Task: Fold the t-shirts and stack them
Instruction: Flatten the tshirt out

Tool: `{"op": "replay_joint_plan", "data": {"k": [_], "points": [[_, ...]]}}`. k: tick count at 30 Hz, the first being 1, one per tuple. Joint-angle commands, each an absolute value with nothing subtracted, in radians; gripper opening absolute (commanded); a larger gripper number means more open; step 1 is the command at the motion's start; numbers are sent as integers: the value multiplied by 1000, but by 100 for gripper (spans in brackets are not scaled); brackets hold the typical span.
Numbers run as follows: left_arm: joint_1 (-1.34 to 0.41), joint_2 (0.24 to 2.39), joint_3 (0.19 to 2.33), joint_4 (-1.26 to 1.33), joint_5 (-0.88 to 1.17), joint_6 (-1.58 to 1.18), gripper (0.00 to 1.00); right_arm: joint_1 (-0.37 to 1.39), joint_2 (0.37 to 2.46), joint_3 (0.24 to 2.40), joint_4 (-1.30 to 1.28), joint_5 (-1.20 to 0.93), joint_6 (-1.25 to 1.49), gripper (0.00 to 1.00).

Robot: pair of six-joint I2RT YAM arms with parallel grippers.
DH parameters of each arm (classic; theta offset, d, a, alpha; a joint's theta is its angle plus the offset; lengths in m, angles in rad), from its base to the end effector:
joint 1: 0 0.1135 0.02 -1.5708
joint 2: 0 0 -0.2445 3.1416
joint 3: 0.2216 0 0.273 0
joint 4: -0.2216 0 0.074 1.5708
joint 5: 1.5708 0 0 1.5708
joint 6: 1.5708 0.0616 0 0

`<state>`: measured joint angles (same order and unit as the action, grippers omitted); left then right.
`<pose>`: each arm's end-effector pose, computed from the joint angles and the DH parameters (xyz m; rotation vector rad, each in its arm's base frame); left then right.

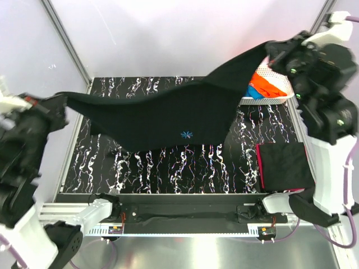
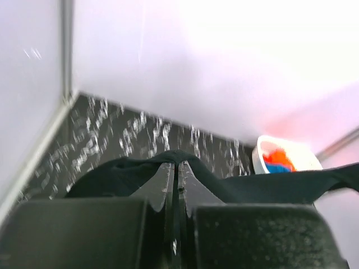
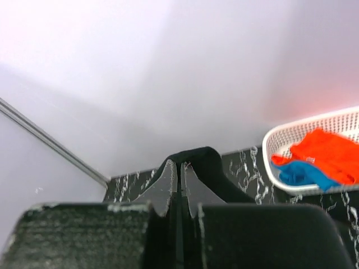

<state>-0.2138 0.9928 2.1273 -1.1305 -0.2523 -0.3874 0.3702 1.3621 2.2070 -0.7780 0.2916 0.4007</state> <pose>0.0797 -0.0016 0.5856 -0.3333 1.5378 -0.2749 0.2245 0.0681 0.6006 0.2586 1.4976 0.3993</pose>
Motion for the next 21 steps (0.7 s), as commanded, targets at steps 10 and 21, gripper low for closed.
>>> {"op": "replay_joint_plan", "data": {"k": [10,21], "points": [[-210,854,2376,-870,-285,-224,0,365,1184,2352,-494,157,284,0],[-212,827,2353,-764,-278,-210,0,367,1127,2479,-424,66,290,0]]}}
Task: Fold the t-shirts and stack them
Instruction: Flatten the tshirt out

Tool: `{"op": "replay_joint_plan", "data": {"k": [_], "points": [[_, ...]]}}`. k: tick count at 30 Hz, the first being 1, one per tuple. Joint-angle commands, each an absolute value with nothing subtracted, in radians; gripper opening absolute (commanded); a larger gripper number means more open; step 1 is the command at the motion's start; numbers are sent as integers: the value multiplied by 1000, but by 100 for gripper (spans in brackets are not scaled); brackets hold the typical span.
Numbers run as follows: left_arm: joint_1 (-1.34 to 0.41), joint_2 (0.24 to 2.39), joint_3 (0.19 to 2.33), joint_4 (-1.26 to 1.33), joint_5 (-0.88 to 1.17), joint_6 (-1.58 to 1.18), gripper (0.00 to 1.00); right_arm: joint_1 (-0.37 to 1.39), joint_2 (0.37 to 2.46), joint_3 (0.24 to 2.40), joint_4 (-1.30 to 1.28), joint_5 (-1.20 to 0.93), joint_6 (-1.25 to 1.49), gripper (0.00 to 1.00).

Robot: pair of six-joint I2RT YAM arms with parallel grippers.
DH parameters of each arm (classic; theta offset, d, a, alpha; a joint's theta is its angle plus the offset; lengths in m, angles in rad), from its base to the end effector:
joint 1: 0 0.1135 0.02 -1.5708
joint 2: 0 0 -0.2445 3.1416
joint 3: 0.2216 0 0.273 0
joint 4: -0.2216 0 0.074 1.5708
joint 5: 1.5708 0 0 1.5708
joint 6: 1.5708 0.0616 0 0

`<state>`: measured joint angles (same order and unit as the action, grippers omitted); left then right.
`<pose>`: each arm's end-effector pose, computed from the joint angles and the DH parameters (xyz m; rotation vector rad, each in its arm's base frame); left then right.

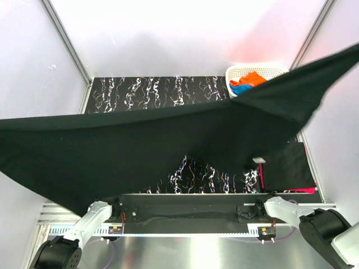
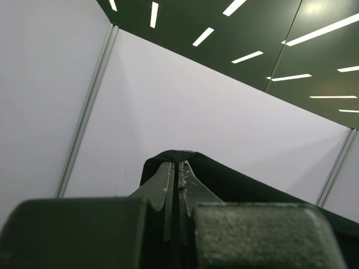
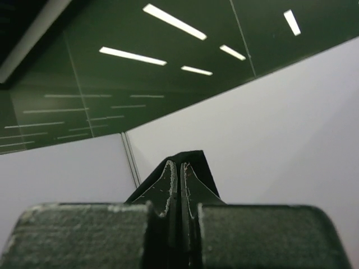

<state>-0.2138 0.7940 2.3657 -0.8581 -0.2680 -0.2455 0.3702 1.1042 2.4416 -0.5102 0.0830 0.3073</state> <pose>-0.1048 0.0394 0.6415 -0.2658 0.8511 -0.3138 0.0064 -0.0030 0.7045 0.0567 0.7578 0.6144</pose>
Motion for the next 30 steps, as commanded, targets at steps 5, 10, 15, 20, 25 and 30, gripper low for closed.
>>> {"op": "replay_joint_plan", "data": {"k": [5,10,15,20,25,30], "points": [[-215,874,2304,-706,-301,-186,0,367,1202,2513,-402,74,256,0],[-215,925,2206,-589,-351,-172,0,365,1319,2540,-344,104,215,0],[-216,1034,2295,-529,-368,-127,0,365,1413,2640,-333,94,172,0],[-215,1022,2303,-520,-354,-126,0,365,1361,2590,-305,84,143,0],[-216,931,2227,-520,-347,-158,0,367,1238,2479,-249,81,153,0],[-215,839,2187,-522,-333,-164,0,367,1161,2448,-242,46,190,0]]}}
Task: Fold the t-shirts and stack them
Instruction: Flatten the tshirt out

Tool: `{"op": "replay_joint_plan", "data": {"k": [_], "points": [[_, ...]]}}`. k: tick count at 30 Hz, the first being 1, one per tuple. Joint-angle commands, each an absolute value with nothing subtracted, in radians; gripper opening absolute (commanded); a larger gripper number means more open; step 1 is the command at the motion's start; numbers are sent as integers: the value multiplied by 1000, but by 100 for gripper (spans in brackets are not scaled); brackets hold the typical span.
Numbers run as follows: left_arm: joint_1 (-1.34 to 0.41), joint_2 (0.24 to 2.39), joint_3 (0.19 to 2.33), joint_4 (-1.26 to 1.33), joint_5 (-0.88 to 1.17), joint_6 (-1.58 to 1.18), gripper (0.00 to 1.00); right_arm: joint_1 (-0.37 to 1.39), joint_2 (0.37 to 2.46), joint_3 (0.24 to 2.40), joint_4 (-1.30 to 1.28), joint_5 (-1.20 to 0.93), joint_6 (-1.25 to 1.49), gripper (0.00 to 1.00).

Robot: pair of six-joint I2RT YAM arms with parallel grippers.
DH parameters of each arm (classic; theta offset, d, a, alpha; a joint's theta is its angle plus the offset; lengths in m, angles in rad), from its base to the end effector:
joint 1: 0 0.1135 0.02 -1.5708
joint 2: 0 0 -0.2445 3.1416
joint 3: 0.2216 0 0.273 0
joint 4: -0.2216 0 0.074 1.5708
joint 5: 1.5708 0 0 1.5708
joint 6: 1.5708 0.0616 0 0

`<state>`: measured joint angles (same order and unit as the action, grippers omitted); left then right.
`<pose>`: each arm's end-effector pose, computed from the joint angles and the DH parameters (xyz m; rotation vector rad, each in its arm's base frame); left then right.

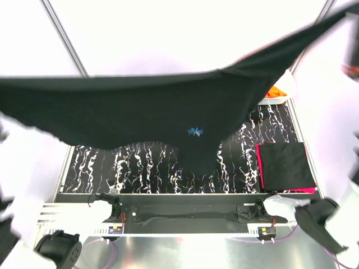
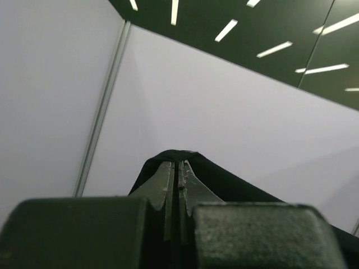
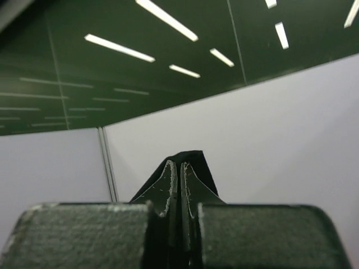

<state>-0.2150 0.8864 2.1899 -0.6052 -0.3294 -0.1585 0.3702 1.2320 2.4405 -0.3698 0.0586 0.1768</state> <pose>-0.0160 0.0239 0.6607 -0.2839 0.8736 -0.2033 0.0643 0.0211 0.7152 -0.0151 0.7420 0.5006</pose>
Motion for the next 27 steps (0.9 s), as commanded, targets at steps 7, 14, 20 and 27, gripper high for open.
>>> {"op": "replay_joint_plan", "data": {"k": [7,14,20,27], "points": [[-216,772,2192,-525,-324,-178,0,365,1057,2373,-199,17,252,0],[-216,791,2200,-511,-325,-198,0,365,1109,2417,-175,3,294,0],[-218,894,2140,-471,-314,-218,0,367,1264,2471,-170,38,250,0],[-215,1081,1919,-440,-445,-114,0,365,1508,2424,-170,127,178,0]]}}
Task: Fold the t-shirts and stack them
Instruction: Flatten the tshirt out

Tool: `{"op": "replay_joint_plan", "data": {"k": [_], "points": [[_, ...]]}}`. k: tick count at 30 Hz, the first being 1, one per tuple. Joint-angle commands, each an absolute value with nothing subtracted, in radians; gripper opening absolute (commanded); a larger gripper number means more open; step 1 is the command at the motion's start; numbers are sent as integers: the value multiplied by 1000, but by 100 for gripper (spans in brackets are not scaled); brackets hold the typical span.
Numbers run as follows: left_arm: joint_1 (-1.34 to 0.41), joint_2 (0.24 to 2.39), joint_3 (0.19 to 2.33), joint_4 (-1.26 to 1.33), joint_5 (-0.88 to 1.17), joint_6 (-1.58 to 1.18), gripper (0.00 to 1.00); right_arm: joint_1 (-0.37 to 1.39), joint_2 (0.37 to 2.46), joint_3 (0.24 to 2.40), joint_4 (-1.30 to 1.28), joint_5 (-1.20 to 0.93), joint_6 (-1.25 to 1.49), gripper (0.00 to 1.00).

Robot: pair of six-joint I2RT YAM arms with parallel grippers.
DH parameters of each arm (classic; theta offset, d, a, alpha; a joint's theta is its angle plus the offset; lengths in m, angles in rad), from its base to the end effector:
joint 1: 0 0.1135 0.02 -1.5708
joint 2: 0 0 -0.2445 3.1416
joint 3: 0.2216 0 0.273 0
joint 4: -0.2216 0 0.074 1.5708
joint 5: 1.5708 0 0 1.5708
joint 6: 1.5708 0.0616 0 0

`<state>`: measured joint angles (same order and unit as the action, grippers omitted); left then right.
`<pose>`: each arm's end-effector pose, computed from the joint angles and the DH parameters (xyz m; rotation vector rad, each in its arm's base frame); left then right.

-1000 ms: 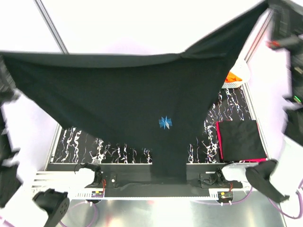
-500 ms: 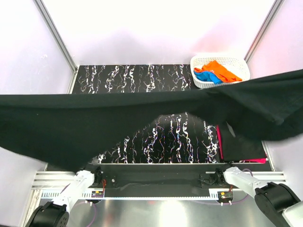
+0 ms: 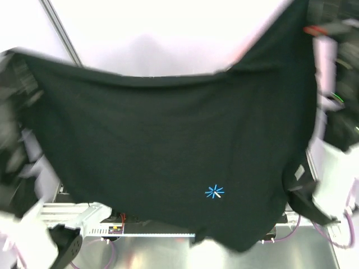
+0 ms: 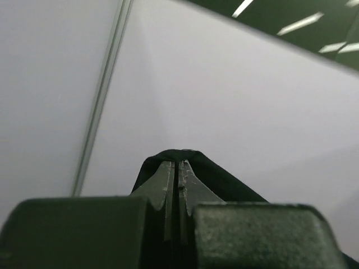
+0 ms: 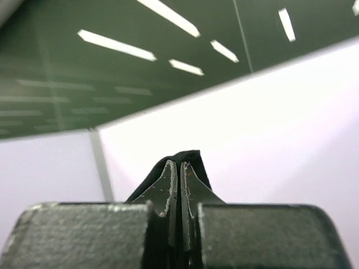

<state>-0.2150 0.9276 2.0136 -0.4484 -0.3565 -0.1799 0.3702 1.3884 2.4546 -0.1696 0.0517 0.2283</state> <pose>0.0537 0.0103 0.6512 -0.3140 0.9291 -0.1965 0.1284 0.0464 0.7220 0.0018 0.6851 0.5579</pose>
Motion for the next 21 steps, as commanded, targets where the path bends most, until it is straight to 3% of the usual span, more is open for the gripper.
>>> {"op": "replay_joint_plan", "data": {"k": [1,13,21], "points": [[-215,1109,1846,-425,-503,-74,0,365,1563,2407,-170,127,170,0],[-2,1333,1376,-155,-443,-187,0,364,1885,2068,63,127,118,0],[144,1702,1402,-100,-273,-199,0,353,2124,2091,112,130,106,0]]}}
